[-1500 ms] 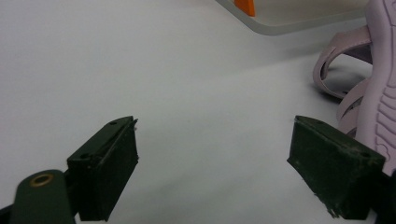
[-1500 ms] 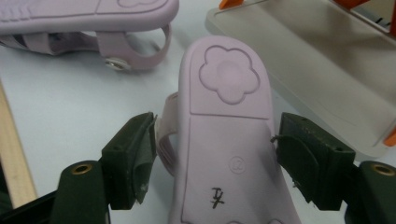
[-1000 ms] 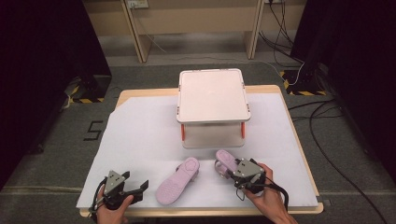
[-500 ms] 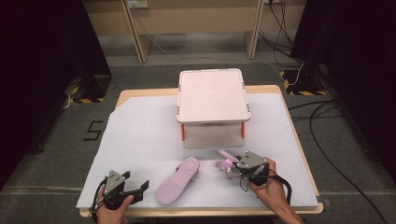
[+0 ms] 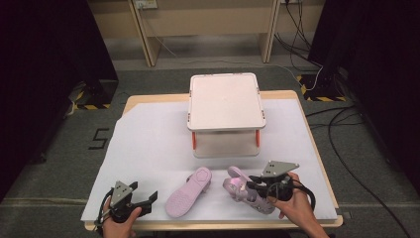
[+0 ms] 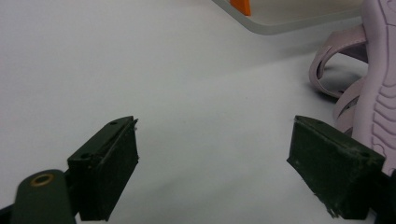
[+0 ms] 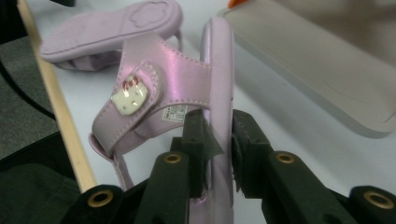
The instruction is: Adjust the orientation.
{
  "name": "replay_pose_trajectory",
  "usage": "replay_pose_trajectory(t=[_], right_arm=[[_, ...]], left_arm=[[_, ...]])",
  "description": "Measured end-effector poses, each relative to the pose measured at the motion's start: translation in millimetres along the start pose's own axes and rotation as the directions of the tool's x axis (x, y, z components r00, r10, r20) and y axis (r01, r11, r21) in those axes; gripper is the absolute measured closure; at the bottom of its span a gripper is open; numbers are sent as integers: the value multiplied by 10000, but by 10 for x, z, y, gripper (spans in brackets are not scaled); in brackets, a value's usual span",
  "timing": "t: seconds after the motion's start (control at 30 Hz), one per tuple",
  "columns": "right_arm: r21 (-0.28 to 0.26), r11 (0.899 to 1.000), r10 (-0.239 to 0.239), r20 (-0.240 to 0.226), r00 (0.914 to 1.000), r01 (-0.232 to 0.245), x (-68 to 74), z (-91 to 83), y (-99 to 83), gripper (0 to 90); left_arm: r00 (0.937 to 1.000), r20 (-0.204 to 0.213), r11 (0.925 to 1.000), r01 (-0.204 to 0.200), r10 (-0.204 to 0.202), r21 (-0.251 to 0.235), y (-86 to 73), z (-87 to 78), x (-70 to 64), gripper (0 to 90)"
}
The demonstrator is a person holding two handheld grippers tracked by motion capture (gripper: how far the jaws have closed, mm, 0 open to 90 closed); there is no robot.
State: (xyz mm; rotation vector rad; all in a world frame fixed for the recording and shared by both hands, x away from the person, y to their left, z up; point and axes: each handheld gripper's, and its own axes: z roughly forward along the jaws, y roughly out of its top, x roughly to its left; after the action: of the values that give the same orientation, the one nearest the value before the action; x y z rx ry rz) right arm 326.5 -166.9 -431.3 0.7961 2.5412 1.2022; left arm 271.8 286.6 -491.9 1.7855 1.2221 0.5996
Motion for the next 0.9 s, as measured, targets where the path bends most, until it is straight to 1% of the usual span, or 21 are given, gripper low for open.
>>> replay_pose_trajectory(t=[0.07,0.1,0.13,0.17,0.2,0.27,0.3,0.33,0.37,0.4,0.43,0.47,0.57,0.6,0.63,0.67,0.73,0.77,0.83,0.87,0.9], right_arm=[[95,9996,270,32,9996,-270,-76,109,-11,757],[95,9996,270,32,9996,-270,-76,109,-11,757],[120,9990,418,128,9990,-420,-135,189,-8,741],[120,9990,418,128,9990,-420,-135,189,-8,741],[310,9992,241,621,9978,-261,-176,225,11,715],[407,9988,220,1115,9935,-267,-227,232,4,665],[500,9983,244,1197,9925,-305,-254,230,-3,626],[617,9975,254,1243,9919,-333,-290,228,-18,620],[617,9975,254,1243,9919,-333,-290,228,-18,620],[910,9948,292,1642,9860,-447,-353,216,-70,611],[910,9948,292,1642,9860,-447,-353,216,-70,611],[844,9937,585,1706,9836,-738,-421,186,-114,596],[907,9919,714,1843,9803,-893,-466,132,-141,577],[850,9914,816,1949,9774,-998,-497,56,-174,551],[850,9914,816,1949,9774,-998,-497,56,-174,551],[626,9916,1001,1870,9773,-1135,-528,-37,-203,532],[584,9913,1052,1879,9765,-1180,-535,-75,-210,519],[47,9934,1121,1665,9796,-1145,-544,-183,-215,505],[-280,9947,1025,1556,9825,-993,-536,-246,-193,486],[-440,9962,816,1509,9852,-758,-517,-276,-165,476],[-440,9962,816,1509,9852,-758,-517,-276,-165,476]], left_arm=[[10000,27,10000,-39,38,49,-3,11,-9,151],[10000,27,10000,-39,38,49,-3,11,-9,151],[10000,40,10000,-66,66,24,1,11,-14,151],[10000,40,10000,-66,66,24,1,11,-14,151],[10000,15,10000,-54,54,13,1,10,-10,151],[10000,26,10000,-2,2,31,-3,14,-7,151],[10000,35,10000,3,-3,28,-2,15,-7,151],[10000,35,10000,3,-3,28,-2,15,-7,151],[10000,42,10000,-41,40,37,0,12,-9,151],[10000,51,10000,-59,59,17,2,11,-14,151],[10000,51,10000,-59,59,17,2,11,-14,151],[10000,44,10000,-53,53,-43,7,8,-15,151],[10000,25,10000,-56,57,-69,9,-3,-11,151],[10000,31,10000,-47,47,-80,8,-7,-2,151],[10000,31,10000,-47,47,-80,8,-7,-2,151],[10000,22,10000,-14,14,-79,9,-10,3,151],[10000,29,9999,-29,30,-109,9,-9,0,151],[10000,50,10000,-36,36,-86,10,-11,-3,151],[10000,27,9999,-53,53,-98,14,-10,-7,151],[10000,21,9999,-46,46,-92,13,-9,-7,151],[10000,21,9999,-46,46,-92,13,-9,-7,151]])
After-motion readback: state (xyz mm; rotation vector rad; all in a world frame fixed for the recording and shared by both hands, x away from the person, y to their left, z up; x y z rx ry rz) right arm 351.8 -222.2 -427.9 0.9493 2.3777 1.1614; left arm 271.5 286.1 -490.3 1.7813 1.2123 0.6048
